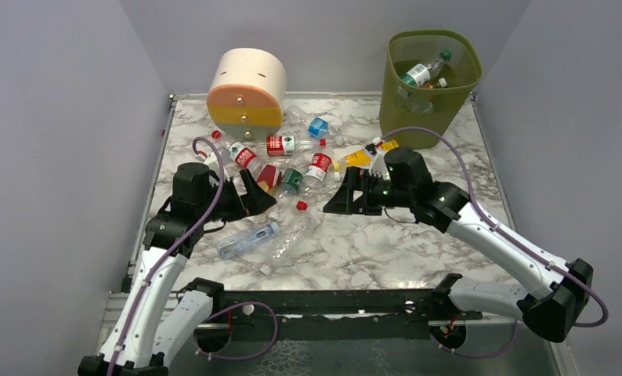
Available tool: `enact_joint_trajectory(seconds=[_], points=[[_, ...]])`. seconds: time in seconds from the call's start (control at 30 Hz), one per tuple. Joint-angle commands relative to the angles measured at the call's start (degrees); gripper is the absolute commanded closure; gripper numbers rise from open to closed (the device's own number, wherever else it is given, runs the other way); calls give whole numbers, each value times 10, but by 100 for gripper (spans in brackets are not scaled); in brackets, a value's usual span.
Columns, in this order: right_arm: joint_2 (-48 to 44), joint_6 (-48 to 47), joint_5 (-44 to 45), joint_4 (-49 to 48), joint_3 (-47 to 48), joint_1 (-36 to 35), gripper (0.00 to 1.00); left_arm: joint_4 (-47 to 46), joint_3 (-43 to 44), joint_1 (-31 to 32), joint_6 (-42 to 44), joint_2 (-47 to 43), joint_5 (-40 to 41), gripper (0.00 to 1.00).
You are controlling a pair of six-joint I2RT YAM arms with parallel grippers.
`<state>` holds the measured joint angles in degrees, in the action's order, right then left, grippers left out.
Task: Put the plastic bottles in the bin
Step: Pick up the plastic bottle at the center of the board.
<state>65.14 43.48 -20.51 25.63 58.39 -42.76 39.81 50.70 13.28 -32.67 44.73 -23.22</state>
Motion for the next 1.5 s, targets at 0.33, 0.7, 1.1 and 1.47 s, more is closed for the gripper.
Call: enact_joint_trajectory(seconds=[0.33, 0.7, 1.1, 1.47], points=[[-51, 48, -23, 77, -31, -1, 1, 115, -9, 34, 92, 15, 99, 1], [-15, 51, -14, 97, -2, -1, 1, 116, -6, 167, 57, 72, 175, 1], [25, 38, -52, 27, -68, 60, 4, 96, -43, 302, -12, 181, 234, 1], [5, 30, -72, -9, -99, 104, 7, 48, -43, 328, -2, 220, 238, 1]])
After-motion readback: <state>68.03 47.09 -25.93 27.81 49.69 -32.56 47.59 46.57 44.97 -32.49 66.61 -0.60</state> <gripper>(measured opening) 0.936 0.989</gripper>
